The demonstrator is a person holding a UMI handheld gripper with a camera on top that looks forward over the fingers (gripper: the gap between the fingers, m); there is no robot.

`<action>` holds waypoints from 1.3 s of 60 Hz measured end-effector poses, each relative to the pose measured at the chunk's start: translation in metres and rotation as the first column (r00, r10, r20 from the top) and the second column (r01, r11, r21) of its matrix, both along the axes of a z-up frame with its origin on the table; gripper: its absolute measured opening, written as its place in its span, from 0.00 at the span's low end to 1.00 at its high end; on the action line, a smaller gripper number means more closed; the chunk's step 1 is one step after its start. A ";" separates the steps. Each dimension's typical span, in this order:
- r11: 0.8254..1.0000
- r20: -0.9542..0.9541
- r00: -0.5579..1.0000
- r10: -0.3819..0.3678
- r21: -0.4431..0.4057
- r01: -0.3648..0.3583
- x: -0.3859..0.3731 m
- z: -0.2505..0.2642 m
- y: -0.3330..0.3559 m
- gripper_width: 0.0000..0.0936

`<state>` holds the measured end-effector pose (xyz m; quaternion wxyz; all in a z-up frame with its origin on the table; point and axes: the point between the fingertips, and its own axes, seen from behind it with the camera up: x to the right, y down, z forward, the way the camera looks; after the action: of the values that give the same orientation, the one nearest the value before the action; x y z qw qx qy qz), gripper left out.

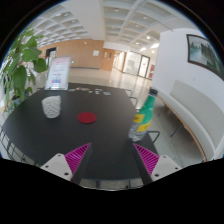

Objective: Pour water

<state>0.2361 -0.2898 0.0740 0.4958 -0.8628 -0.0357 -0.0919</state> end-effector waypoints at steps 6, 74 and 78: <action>0.997 -0.003 0.998 -0.070 0.042 0.070 0.055 -0.004 0.026 0.91; 0.864 0.794 0.494 -0.355 0.481 -0.152 0.037 0.266 0.200 0.46; 0.859 0.892 0.294 -0.344 0.425 -0.286 -0.015 0.296 0.213 0.46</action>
<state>0.2214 -0.0766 0.3697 0.5824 -0.4698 -0.2808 -0.6010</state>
